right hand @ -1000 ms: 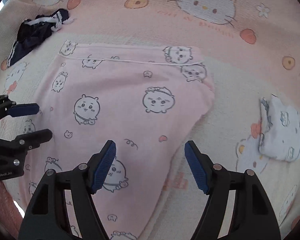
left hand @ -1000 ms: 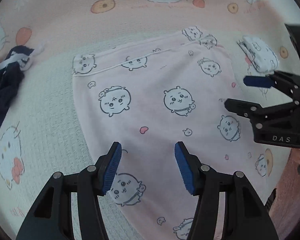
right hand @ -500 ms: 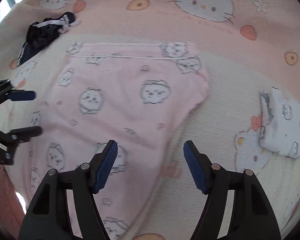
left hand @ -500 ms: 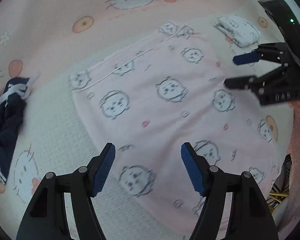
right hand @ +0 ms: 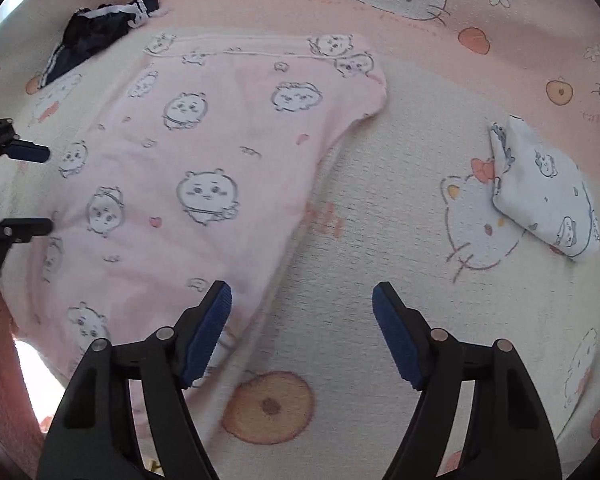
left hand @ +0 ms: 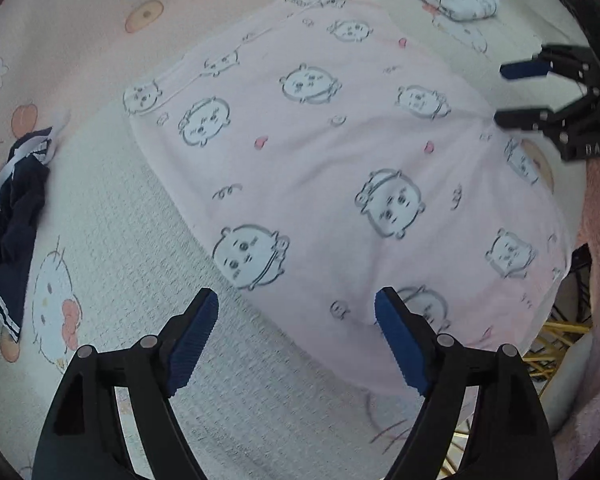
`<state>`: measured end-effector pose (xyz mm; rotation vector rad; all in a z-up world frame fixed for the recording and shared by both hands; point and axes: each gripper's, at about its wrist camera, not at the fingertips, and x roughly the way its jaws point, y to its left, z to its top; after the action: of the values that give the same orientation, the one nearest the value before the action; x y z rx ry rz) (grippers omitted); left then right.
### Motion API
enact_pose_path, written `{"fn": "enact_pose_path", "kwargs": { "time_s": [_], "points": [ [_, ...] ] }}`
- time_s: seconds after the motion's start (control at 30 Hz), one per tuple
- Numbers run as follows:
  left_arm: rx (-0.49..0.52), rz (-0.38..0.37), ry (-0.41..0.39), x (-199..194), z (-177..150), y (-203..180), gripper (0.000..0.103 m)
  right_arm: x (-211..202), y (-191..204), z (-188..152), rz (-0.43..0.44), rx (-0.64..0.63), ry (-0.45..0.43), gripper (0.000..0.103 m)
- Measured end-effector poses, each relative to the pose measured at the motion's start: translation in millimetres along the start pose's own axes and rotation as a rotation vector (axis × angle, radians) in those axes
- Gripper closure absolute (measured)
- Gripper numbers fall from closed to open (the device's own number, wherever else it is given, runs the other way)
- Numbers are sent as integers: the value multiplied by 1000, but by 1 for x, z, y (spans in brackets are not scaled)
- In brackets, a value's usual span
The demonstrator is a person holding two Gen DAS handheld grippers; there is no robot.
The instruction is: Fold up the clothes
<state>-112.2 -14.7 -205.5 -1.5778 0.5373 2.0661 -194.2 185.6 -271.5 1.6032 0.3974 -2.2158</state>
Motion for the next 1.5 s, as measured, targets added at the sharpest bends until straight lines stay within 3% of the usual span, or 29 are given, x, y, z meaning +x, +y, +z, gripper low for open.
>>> {"fn": "enact_pose_path", "kwargs": {
  "time_s": [0.1,0.17,0.23,0.3,0.4,0.47,0.63,0.73,0.9,1.0,1.13,1.23,1.37,1.5],
  "points": [
    [-2,-38,-10,7,10,-21,20,11,30,1,48,-11,32,29],
    [26,-26,32,17,3,-31,20,27,40,-9,-3,-59,74,28],
    [39,4,70,22,-15,-32,19,28,28,-19,5,-34,85,26],
    [-9,-19,93,16,-34,-20,19,26,9,-30,23,13,100,24],
    [-116,-69,129,2,-52,2,18,22,1,-43,-57,-27,116,23],
    [-107,-69,127,-2,-52,-5,18,16,9,-41,-78,-51,85,27],
    [-59,-56,114,-12,-50,-31,18,11,38,-23,51,-12,21,28],
    [14,-1,154,-4,-63,-44,18,29,61,-34,-1,-87,80,28],
    [-31,77,216,-10,-90,-17,13,29,47,-45,10,-11,77,22],
    [-136,18,195,-25,-94,0,13,26,48,-42,13,10,56,23],
    [-233,5,110,-42,-87,11,13,22,50,-37,17,39,27,24],
    [-261,-33,85,-40,-82,9,13,22,56,-25,22,56,15,24],
    [-193,41,173,-18,-82,-6,12,49,69,-24,-13,18,111,26],
    [-224,57,212,-12,-86,-1,10,36,46,-26,104,112,73,25]
  ]
}}
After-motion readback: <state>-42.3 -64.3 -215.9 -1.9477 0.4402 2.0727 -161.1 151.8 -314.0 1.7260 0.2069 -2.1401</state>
